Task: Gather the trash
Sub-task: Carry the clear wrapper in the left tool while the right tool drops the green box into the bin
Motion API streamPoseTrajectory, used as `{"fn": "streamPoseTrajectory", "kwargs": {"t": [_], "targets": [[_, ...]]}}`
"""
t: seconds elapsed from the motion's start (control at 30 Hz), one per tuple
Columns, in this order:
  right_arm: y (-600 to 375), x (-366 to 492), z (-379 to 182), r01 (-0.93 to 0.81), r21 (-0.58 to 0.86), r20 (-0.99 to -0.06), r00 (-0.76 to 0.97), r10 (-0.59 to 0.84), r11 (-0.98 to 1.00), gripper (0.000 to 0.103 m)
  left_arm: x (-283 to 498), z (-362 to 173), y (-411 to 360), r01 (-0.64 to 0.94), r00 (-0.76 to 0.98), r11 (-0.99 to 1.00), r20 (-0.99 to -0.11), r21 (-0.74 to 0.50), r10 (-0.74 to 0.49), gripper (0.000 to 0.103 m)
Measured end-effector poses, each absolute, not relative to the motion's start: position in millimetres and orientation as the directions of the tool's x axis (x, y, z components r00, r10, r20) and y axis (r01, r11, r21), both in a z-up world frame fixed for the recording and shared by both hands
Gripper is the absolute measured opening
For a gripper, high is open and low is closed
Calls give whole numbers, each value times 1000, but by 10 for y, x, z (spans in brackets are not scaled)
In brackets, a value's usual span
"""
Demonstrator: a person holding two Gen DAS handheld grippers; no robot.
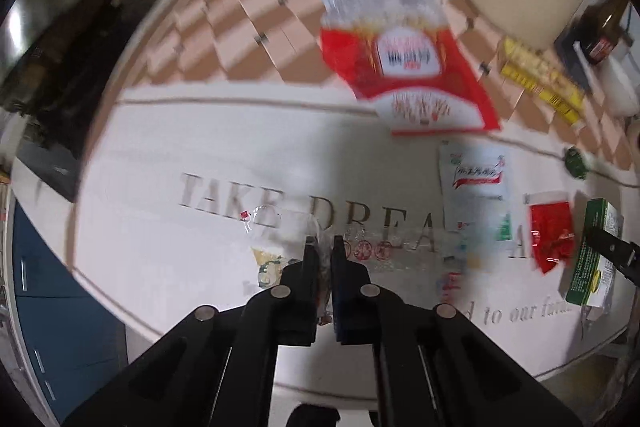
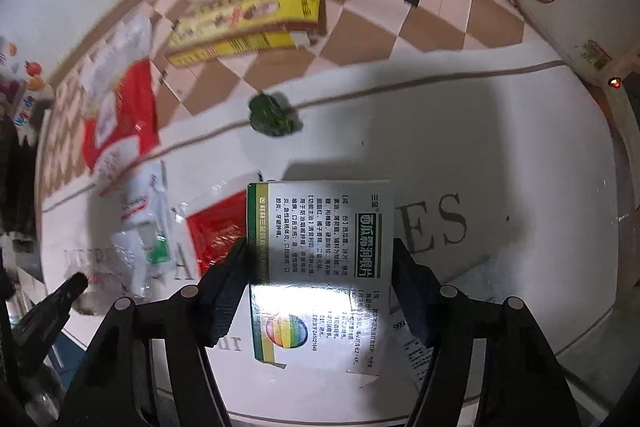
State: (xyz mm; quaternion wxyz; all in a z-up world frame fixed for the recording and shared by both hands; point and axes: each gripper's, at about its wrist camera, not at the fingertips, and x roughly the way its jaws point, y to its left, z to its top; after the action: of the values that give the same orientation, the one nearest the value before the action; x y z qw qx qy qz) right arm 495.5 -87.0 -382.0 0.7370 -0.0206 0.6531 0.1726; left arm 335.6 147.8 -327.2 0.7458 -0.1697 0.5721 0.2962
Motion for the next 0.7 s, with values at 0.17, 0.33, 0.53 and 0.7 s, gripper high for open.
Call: {"fn": "streamPoseTrajectory", "kwargs": {"t": [0.17, 0.33, 0.53, 0.7], "targets": [[-1014, 4828, -3451, -255, 268, -937, 153, 313, 929, 69, 3047, -2731, 1370, -635, 273, 771, -918, 52, 287, 3], [-1170, 4455, -3041, -259, 305, -908, 211, 362, 917, 69, 2765, -2484, 1404, -614, 353, 789, -901, -21, 250, 3], [-1390, 3685, -2658, -246, 352, -875, 256, 410, 903, 69, 2167, -2362, 1319, -588, 416, 801, -891, -112, 181, 3], [-1585, 2890, -2724, -225, 375, -872, 243, 425, 899, 69, 1666, -2644, 1072, -527, 387, 841, -915, -119, 113, 3]]}}
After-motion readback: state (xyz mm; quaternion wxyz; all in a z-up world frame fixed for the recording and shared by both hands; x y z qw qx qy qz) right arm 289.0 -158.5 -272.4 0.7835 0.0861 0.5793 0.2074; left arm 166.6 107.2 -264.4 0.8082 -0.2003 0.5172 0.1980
